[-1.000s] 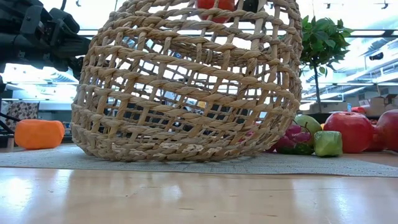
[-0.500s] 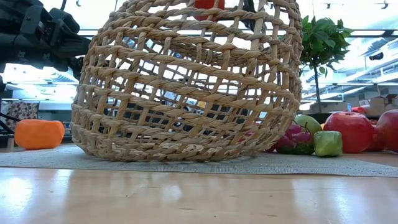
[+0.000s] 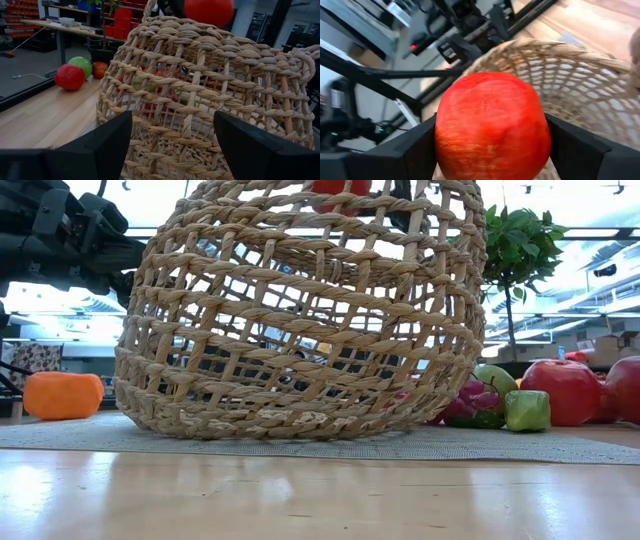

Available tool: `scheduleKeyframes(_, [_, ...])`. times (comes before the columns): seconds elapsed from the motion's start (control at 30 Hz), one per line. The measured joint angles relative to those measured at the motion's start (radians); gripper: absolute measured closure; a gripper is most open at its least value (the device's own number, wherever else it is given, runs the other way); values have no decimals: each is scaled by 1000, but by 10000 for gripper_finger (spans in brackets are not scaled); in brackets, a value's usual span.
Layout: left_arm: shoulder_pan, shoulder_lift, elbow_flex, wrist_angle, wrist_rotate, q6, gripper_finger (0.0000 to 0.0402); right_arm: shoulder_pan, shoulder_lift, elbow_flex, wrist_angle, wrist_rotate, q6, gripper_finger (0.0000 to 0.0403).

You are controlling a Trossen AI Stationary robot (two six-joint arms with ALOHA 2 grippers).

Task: Build produce basket
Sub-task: Put the apple into the basket

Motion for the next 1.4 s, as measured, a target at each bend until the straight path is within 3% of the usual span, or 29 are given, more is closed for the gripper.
scheduleKeyframes(0.43, [0,0,0,0,0,0,115,83,36,0,-111,64,-31,89])
scheduleKeyframes(0.77, [0,0,0,-6,0,0,115,121,146,6,-110,7,-85,89])
scheduleKeyframes(0.97, [0,0,0,-5,0,0,115,136,226,136,-256,20,-138,89])
scheduleKeyframes(1.17, [0,0,0,-5,0,0,115,143,299,325,-450,98,-231,89])
scheduleKeyframes(1.4, [0,0,0,-4,0,0,115,142,311,308,-490,116,-294,89])
